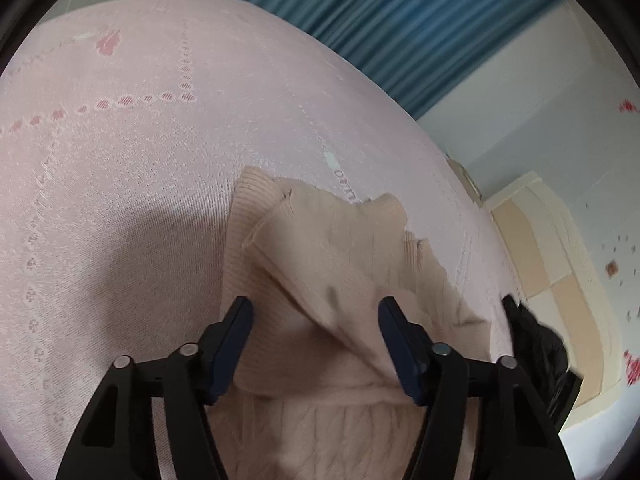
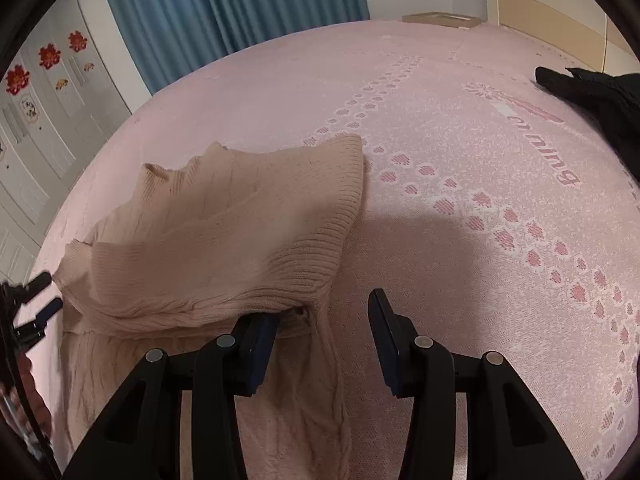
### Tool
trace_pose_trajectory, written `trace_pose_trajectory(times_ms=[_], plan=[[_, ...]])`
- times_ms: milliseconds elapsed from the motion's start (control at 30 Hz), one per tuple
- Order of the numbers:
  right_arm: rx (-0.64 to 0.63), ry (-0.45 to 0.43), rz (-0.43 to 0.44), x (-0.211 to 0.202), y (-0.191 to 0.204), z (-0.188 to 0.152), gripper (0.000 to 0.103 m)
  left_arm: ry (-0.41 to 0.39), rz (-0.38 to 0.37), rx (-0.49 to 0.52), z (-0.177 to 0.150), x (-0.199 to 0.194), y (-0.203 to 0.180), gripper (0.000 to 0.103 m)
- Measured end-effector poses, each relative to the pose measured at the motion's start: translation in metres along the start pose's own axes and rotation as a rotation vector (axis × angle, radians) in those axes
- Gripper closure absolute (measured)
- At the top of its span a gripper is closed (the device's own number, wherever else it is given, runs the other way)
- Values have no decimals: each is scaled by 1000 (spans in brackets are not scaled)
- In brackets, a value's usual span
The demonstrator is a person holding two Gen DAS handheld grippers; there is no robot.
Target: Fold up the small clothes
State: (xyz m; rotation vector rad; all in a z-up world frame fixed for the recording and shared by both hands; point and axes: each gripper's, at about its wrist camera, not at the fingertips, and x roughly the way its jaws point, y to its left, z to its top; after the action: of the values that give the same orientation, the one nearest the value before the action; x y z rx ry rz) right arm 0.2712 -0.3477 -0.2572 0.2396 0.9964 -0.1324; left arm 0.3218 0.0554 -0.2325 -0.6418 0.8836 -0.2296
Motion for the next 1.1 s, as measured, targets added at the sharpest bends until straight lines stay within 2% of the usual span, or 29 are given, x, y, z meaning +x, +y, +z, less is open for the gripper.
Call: trace_pose_trajectory(times_ms=[67,133,200,233,300,333,433,533,700,767,933,1067,1100], plan=[[5,-17,-10,-2,-2,1,58,-11,-6,-22,3,1,0,45],[31,-18,-15,-2,-7,4,58,-7,5,-28,7,6,-1,52],[47,-11,-9,0,-12,8,58,16,15,-29,9,13,-3,69],[52,-9,-4,0,-13,10,58,30,28,-28,9,17,-4,74],[49,-16,-6,-1,-14,11,58,38,52,-22,6,19,-5,93],[48,-17,-15,0,-14,11,58,37,54,-20,5,18,-4,95],[89,-19,-20,0,-23,9,58,25,50,-9,-5,10,-5,95],[128,-1,-19,4,-32,5,58,36,87,29,-16,8,-4,95],[78,12,-37,-2,-31,0,53,35,113,76,-23,4,-2,95],[38,-2,-27,-12,-29,0,53,20,124,95,-22,-1,-4,94],[-5,-101,-12,-44,-28,7,48,-14,184,239,-19,-6,-22,92],[45,-104,39,-38,-26,16,48,-11,203,251,-16,-3,-27,74],[47,-99,37,-34,-25,16,48,-3,218,251,-17,1,-26,75]])
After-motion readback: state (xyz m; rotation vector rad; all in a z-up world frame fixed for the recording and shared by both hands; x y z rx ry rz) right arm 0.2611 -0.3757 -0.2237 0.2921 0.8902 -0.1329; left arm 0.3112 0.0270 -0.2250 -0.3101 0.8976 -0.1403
